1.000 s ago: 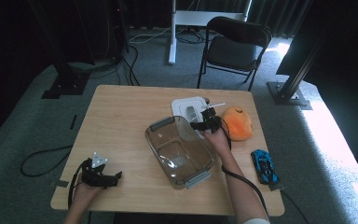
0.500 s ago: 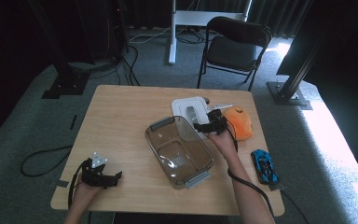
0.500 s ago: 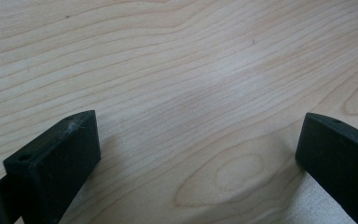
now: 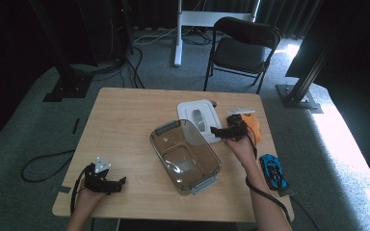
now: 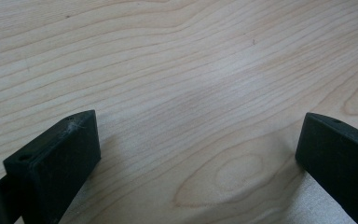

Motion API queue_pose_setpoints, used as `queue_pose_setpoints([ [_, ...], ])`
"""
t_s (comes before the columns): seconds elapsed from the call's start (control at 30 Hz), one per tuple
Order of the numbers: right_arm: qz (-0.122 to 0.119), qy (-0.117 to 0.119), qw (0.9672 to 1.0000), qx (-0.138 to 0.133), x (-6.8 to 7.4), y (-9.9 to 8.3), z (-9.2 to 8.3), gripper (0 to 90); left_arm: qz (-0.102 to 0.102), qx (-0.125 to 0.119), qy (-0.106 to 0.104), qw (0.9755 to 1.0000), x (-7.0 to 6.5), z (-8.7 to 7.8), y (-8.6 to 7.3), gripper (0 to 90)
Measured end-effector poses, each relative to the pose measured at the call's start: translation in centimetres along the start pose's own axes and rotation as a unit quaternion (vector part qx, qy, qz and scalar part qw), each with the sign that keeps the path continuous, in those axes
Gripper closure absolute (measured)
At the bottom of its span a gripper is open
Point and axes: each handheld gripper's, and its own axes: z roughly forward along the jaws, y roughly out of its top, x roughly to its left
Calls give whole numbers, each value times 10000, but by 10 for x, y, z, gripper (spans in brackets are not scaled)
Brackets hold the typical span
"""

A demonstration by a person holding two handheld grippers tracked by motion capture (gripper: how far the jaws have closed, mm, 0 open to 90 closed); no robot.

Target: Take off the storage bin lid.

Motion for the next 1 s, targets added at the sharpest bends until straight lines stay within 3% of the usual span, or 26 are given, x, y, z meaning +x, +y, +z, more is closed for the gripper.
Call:
queue_pose_setpoints([
  [0.63,344,-315,9988,-156,-37,-9,-34,147,-19,-1,19,10000,0,0,0,2],
  [1.0,706,-654,9952,-192,-56,-16,-41,139,-25,1,22,10000,-1,0,0,2],
])
